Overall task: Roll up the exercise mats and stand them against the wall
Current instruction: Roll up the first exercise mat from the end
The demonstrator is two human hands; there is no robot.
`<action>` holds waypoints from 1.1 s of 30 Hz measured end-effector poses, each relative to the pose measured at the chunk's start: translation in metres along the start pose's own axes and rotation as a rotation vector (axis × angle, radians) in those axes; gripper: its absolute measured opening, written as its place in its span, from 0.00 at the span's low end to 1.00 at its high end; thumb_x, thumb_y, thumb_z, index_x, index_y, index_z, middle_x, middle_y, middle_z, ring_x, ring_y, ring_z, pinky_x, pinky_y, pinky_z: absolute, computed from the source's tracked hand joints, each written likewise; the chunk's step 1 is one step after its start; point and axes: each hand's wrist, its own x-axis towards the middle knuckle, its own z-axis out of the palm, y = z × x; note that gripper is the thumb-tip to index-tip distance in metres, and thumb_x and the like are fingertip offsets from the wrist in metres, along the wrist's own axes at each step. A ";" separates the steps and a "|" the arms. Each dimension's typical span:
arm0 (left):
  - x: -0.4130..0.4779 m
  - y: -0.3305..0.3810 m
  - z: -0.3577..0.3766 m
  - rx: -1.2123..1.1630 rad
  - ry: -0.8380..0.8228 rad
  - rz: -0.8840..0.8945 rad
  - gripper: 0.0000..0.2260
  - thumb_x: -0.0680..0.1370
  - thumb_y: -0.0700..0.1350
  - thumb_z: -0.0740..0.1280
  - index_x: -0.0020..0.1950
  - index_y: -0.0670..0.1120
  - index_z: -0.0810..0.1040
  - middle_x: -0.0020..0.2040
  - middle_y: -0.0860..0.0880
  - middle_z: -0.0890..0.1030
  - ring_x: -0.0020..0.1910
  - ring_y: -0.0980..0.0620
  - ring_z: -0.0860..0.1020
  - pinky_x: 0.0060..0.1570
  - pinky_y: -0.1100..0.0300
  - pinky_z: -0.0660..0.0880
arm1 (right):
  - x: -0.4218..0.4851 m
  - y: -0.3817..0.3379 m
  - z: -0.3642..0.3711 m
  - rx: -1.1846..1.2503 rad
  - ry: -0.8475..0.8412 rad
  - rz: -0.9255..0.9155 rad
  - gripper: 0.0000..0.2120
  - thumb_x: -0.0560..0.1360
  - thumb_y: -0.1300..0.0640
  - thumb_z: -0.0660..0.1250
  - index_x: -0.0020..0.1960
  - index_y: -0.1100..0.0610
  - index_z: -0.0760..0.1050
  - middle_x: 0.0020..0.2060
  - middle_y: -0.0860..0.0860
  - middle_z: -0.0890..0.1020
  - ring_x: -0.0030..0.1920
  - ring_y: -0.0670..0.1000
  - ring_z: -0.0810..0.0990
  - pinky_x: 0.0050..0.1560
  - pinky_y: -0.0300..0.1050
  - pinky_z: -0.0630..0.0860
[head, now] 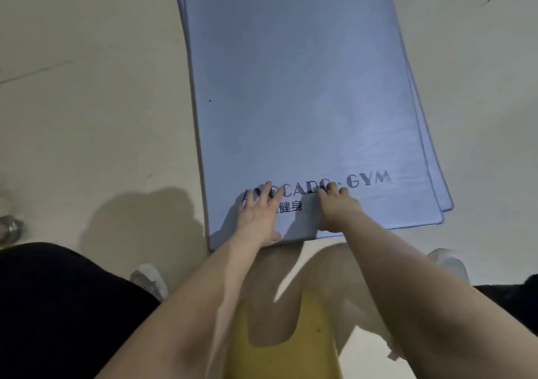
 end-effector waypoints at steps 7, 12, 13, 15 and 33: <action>0.015 -0.006 0.042 0.174 -0.021 -0.017 0.58 0.67 0.57 0.80 0.81 0.55 0.40 0.82 0.48 0.39 0.78 0.33 0.50 0.64 0.37 0.73 | 0.006 -0.001 0.053 -0.246 0.193 0.008 0.58 0.66 0.45 0.82 0.80 0.52 0.47 0.78 0.57 0.53 0.75 0.62 0.59 0.61 0.54 0.74; 0.011 0.003 0.040 0.166 -0.046 -0.027 0.58 0.68 0.59 0.79 0.82 0.52 0.39 0.83 0.45 0.39 0.79 0.30 0.49 0.66 0.39 0.72 | 0.004 0.012 0.048 -0.136 0.164 -0.131 0.43 0.67 0.46 0.80 0.76 0.50 0.64 0.74 0.55 0.64 0.71 0.61 0.66 0.53 0.53 0.78; 0.009 0.004 0.040 0.130 -0.032 -0.007 0.54 0.70 0.58 0.77 0.83 0.51 0.43 0.83 0.44 0.42 0.79 0.31 0.51 0.67 0.40 0.70 | 0.003 0.015 0.039 -0.097 0.133 -0.155 0.37 0.67 0.45 0.80 0.72 0.50 0.72 0.70 0.54 0.70 0.68 0.60 0.71 0.55 0.52 0.79; 0.010 -0.008 0.037 0.009 -0.007 0.087 0.40 0.74 0.54 0.74 0.80 0.51 0.59 0.81 0.43 0.57 0.76 0.34 0.62 0.68 0.43 0.71 | 0.003 0.019 0.015 0.024 0.061 -0.179 0.21 0.65 0.48 0.79 0.56 0.51 0.83 0.56 0.52 0.82 0.56 0.56 0.80 0.53 0.48 0.81; 0.056 -0.040 0.058 0.084 0.716 0.090 0.26 0.74 0.62 0.68 0.64 0.45 0.79 0.57 0.47 0.79 0.51 0.42 0.75 0.54 0.49 0.74 | 0.043 0.051 0.044 -0.279 0.889 -0.252 0.24 0.74 0.44 0.69 0.62 0.61 0.80 0.56 0.58 0.81 0.54 0.63 0.78 0.65 0.60 0.68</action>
